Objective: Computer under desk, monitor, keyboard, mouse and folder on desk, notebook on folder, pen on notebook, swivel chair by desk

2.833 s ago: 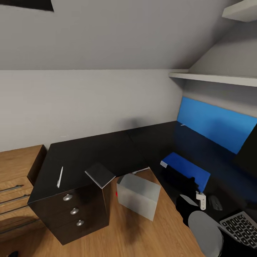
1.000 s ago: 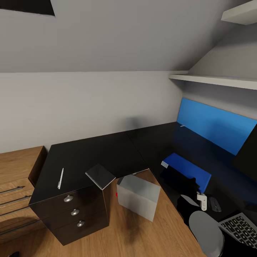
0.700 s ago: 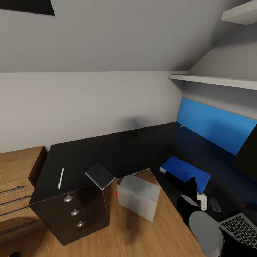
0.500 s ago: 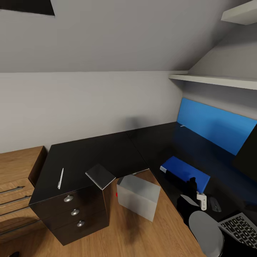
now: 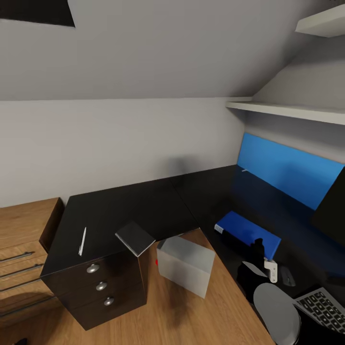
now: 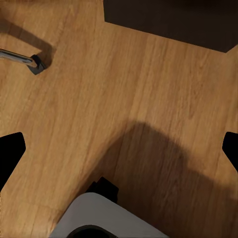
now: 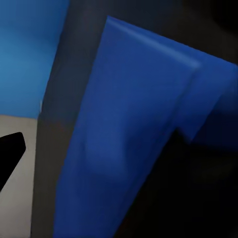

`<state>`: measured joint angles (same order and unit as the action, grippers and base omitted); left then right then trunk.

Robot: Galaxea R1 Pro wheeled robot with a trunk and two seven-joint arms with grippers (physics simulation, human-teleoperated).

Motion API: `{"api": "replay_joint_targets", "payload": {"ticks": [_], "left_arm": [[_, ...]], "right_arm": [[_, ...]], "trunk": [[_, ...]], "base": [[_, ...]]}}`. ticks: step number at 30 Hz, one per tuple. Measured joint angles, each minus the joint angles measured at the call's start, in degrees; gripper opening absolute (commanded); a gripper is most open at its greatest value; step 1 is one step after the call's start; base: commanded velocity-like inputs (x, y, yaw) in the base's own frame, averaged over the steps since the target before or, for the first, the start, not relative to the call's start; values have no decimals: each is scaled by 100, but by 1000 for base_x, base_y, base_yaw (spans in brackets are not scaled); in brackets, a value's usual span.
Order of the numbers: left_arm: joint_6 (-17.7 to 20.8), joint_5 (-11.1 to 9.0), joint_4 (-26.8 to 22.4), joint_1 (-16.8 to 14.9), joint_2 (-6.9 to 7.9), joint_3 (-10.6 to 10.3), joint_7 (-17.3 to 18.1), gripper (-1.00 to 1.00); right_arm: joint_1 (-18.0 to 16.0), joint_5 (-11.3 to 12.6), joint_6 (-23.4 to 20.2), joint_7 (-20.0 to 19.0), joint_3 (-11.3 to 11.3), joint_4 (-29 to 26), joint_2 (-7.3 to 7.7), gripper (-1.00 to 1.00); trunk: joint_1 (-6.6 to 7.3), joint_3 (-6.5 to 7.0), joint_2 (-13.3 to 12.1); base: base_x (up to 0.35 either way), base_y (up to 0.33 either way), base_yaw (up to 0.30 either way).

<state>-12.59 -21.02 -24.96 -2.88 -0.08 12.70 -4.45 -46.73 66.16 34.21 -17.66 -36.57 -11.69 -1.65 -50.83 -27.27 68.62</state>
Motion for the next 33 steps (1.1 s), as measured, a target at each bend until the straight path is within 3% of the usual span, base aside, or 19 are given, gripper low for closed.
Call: {"api": "replay_joint_targets", "payload": {"ticks": [3,33], "left_arm": [[-2,0,0,0,0,0,0,100],[-8,-8,-1,0,9,30,0,100]], "right_arm": [[0,-3,0,0,0,0,0,100],[0,-7,4,0,0,0,0,100]], "trunk": [[66,54,-120],[88,72,-161]], "base": [[0,0,0],[-47,0,0]]}}
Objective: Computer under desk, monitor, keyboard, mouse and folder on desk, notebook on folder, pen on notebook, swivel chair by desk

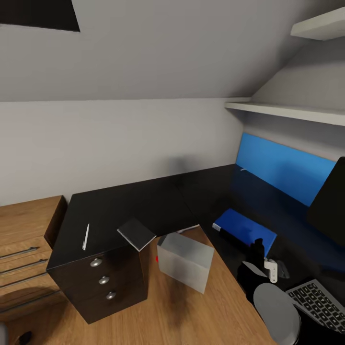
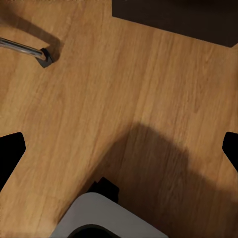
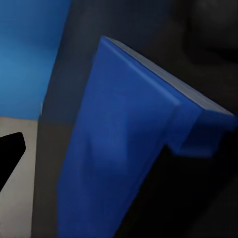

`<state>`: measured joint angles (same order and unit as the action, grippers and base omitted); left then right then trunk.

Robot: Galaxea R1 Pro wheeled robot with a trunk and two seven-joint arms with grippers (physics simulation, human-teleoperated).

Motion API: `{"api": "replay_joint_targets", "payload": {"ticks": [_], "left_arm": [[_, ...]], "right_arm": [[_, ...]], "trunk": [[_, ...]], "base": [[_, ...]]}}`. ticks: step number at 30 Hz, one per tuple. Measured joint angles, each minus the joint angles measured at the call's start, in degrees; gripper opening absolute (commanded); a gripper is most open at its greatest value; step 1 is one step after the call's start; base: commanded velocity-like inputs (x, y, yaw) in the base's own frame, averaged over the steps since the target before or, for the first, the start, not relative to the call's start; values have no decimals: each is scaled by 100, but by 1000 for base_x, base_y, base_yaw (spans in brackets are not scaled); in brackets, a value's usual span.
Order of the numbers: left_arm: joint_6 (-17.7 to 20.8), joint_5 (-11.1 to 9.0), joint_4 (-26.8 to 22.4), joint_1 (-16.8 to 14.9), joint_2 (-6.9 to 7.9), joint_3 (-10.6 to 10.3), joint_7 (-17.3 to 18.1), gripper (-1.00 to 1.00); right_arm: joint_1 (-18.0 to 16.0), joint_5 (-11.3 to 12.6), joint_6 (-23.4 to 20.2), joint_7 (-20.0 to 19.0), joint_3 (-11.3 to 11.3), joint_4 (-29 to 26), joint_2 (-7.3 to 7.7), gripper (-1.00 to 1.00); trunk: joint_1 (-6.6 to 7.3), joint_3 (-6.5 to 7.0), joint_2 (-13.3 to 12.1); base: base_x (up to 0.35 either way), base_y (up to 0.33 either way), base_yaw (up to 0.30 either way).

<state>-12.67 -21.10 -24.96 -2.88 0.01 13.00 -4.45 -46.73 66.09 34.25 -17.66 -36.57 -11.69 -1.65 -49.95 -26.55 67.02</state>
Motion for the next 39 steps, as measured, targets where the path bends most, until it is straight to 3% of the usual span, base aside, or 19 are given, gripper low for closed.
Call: {"api": "replay_joint_targets", "payload": {"ticks": [28,39], "left_arm": [[0,-5,0,0,-1,-2,0,100],[0,0,0,0,-1,-9,0,100]], "right_arm": [[0,-3,4,-3,0,0,3,100],[0,-55,8,-40,34,-2,-1,100]], "trunk": [[615,503,-1124],[616,504,-1125]], "base": [[0,0,0],[0,0,0]]}}
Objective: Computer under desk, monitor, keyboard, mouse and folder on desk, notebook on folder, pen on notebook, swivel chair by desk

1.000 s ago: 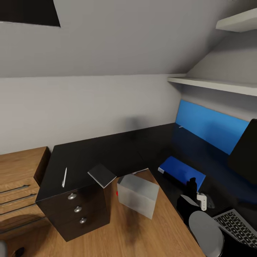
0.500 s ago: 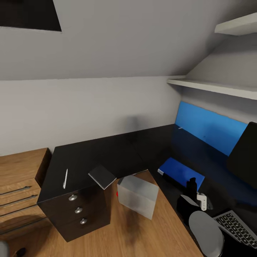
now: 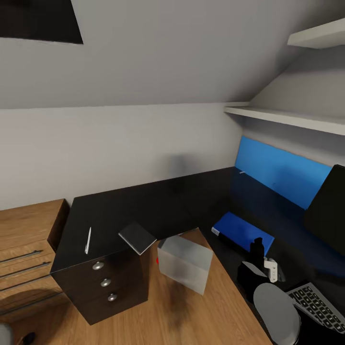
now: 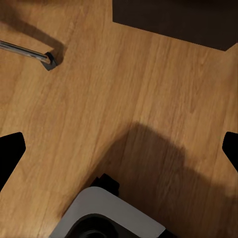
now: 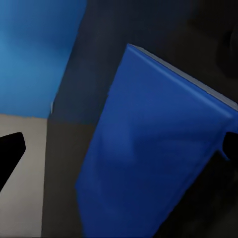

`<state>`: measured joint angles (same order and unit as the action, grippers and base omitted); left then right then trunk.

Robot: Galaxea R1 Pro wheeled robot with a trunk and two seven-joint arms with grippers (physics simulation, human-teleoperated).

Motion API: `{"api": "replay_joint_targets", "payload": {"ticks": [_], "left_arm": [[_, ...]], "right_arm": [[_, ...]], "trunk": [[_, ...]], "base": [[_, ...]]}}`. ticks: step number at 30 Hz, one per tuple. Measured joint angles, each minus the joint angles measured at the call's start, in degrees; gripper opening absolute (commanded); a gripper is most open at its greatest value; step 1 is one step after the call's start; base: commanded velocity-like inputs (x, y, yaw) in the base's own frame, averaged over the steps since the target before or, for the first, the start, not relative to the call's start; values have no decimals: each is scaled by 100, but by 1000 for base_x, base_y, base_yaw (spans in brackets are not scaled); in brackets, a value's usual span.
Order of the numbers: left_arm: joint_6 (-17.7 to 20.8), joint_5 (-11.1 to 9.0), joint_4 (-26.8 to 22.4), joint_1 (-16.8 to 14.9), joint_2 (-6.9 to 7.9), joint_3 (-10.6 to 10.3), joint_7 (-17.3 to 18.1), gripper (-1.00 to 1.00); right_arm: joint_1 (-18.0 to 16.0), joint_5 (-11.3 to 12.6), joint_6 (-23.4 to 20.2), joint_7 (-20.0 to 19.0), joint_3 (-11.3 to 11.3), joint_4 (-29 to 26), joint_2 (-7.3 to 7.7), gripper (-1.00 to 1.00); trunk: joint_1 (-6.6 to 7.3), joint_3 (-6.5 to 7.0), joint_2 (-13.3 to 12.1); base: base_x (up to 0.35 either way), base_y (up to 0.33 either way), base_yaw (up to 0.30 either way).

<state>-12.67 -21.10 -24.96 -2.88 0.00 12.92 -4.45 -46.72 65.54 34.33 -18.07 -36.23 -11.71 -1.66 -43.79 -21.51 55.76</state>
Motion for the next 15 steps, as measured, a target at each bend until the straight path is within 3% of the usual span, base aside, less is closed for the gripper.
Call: {"api": "replay_joint_targets", "payload": {"ticks": [6,12,15], "left_arm": [[0,-2,5,0,-1,-1,0,100],[0,-1,9,0,-5,-5,0,100],[-1,-1,10,0,-7,-10,0,100]], "right_arm": [[0,-289,-9,6,275,-12,-19,100],[0,-479,-61,29,910,-16,-78,100],[-5,-507,-208,65,1421,-31,-176,100]], "trunk": [[0,0,0],[0,0,0],[0,0,0]], "base": [[0,0,0],[0,0,0],[0,0,0]]}}
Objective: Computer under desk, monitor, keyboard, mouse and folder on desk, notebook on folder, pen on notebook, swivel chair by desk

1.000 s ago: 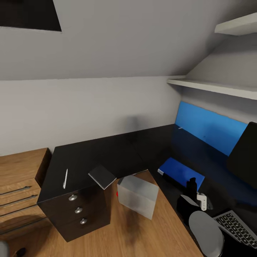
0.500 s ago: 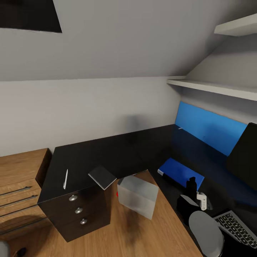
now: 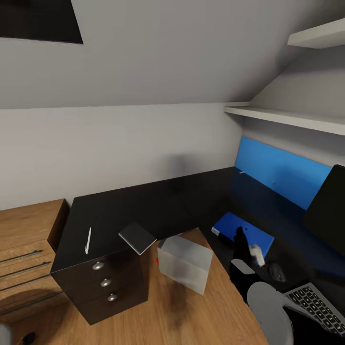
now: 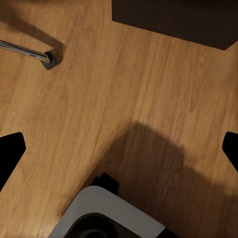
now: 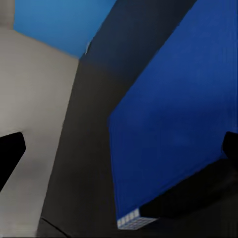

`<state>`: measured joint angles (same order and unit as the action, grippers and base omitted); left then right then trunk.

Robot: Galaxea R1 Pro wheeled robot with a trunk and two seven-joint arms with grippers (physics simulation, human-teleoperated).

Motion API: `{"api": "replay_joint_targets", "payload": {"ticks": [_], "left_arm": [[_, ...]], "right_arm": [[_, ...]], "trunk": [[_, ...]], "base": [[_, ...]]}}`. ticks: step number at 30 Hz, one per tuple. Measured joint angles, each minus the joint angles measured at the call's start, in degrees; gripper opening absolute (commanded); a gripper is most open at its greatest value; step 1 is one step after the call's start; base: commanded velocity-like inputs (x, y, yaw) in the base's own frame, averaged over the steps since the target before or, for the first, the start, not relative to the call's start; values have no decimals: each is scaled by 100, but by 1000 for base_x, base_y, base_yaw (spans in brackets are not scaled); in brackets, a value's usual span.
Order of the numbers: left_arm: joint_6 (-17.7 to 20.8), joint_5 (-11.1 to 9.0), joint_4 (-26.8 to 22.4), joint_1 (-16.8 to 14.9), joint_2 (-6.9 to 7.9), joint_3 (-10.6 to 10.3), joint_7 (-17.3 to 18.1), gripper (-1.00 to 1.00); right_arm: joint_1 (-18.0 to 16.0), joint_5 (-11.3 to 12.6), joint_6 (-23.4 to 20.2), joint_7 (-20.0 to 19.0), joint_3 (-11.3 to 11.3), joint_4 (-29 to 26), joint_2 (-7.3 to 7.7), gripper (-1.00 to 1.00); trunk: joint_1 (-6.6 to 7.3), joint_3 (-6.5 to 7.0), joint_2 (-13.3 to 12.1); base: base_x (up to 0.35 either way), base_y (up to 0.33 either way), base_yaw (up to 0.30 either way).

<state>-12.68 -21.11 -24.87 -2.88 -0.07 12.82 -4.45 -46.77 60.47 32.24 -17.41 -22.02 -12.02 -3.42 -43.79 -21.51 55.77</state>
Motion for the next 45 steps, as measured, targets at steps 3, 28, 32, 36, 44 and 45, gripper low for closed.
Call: {"api": "replay_joint_targets", "payload": {"ticks": [3,28,32,36,44,45], "left_arm": [[0,0,0,0,-1,-1,0,100],[0,8,8,0,-1,-2,0,100],[0,8,8,0,-1,-2,0,100],[0,9,8,0,-1,-2,0,100],[0,9,8,0,-1,-2,0,100],[0,9,8,0,-1,-2,0,100]], "right_arm": [[-2,-7,-156,112,348,-9,-57,100],[-18,-9,-2894,1126,2586,-429,-212,100],[-18,-5,-3081,1120,2598,-437,-70,100],[-20,-23,-3610,1093,2626,-451,3,100],[-19,-28,-3924,1089,2652,-436,25,100],[-17,-26,-3941,1089,2654,-429,19,100]], "trunk": [[0,0,0],[0,0,0],[0,0,0],[0,0,0],[0,0,0],[0,0,0]], "base": [[0,0,0],[0,0,0],[0,0,0],[0,0,0],[0,0,0],[0,0,0]]}}
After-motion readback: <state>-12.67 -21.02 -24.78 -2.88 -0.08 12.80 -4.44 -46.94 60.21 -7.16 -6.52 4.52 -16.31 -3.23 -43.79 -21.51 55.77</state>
